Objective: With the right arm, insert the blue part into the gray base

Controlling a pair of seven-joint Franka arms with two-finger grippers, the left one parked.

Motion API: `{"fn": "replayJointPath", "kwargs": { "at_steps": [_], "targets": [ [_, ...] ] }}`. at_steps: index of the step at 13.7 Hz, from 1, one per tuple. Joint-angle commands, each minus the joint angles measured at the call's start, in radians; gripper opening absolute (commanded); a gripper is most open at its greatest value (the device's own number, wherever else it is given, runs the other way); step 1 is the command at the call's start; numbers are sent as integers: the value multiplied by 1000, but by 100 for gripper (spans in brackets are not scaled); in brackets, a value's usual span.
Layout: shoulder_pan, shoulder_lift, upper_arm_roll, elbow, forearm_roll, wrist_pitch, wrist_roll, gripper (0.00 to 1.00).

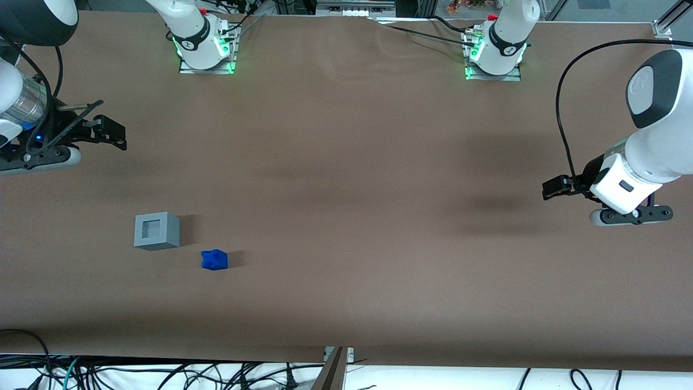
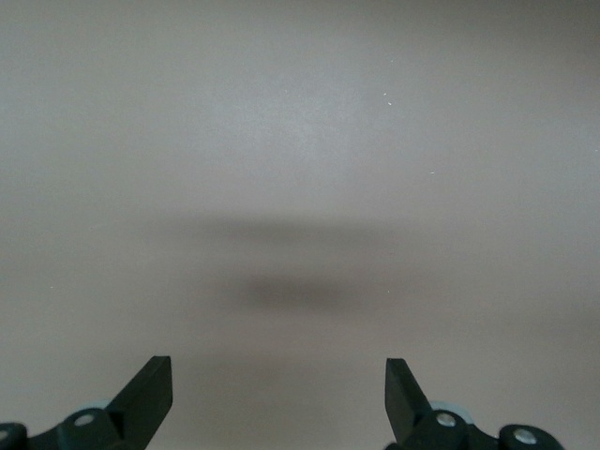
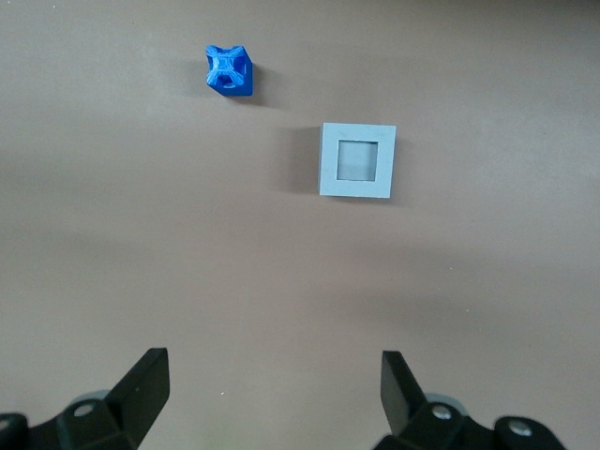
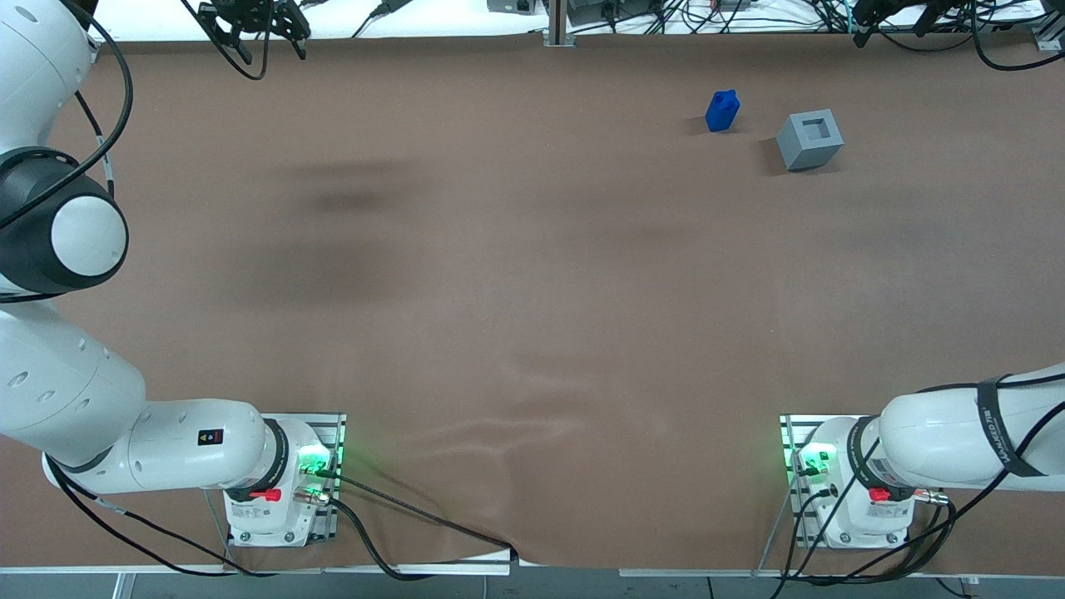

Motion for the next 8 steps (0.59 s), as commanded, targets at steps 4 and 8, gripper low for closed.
{"fn": "replayJointPath", "kwargs": {
  "at_steps": [4,8],
  "targets": [
    [-9,-17,2,-19,7,14,-7,100],
    [-6,83,9,-66,9,207,-1,100]
  ]
}}
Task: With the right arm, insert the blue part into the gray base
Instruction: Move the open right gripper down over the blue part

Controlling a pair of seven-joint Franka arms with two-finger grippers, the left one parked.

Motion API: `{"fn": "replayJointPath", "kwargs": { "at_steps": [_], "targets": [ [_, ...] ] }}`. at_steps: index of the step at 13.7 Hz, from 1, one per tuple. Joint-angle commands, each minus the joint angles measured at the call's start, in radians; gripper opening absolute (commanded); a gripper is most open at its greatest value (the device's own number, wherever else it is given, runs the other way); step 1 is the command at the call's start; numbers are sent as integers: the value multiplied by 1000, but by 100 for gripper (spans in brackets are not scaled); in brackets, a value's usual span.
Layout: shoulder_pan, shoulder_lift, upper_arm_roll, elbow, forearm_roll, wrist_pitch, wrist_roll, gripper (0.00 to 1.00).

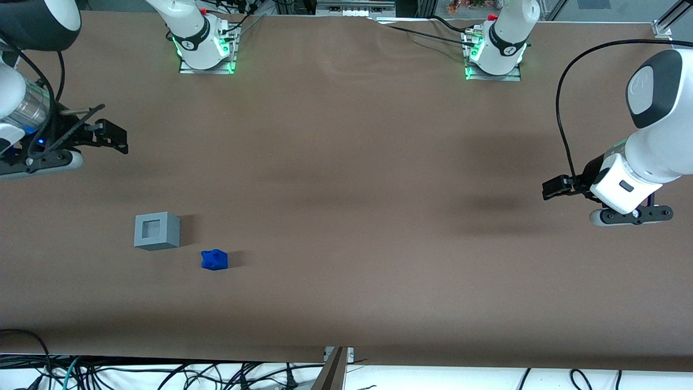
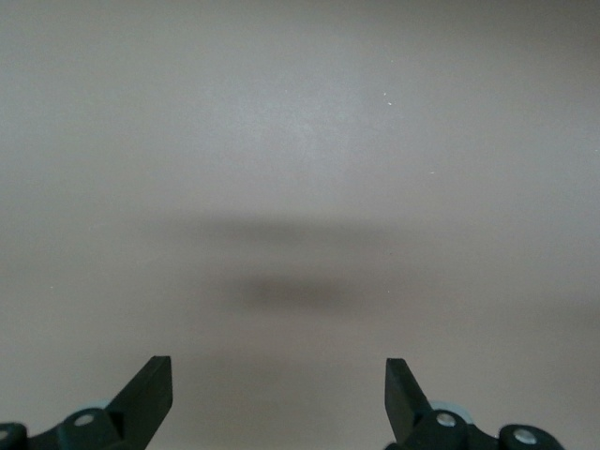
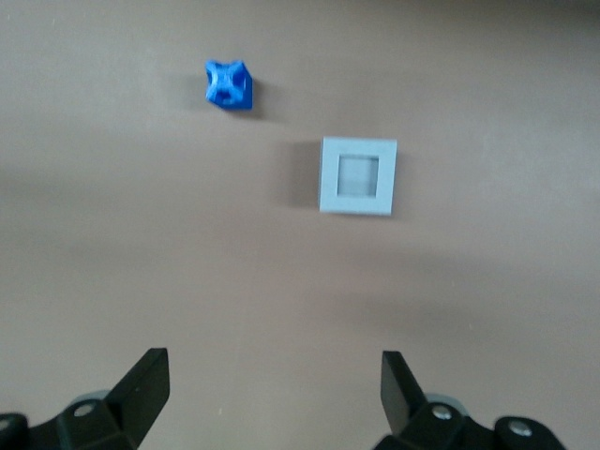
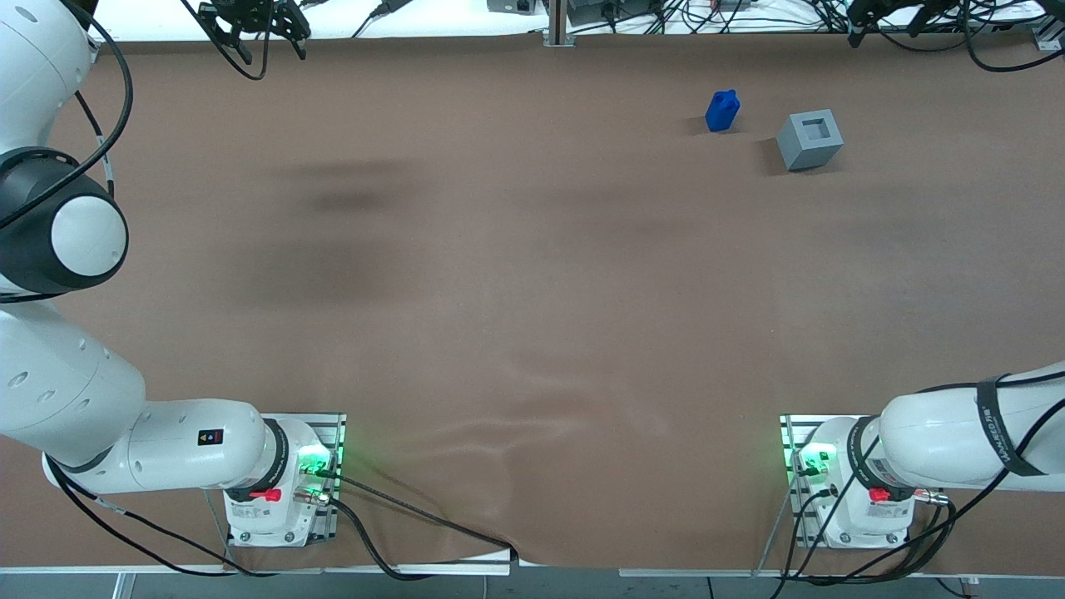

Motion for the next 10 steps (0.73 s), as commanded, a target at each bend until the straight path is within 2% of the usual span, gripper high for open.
{"fn": "replayJointPath", "kwargs": {
  "at_steps": [1,7,10],
  "targets": [
    [0,79,10,-78,13,210,9,100],
    [81,375,11,-80,16,629,92,99],
    [110,446,8,-39,6,654,88,99]
  ]
}}
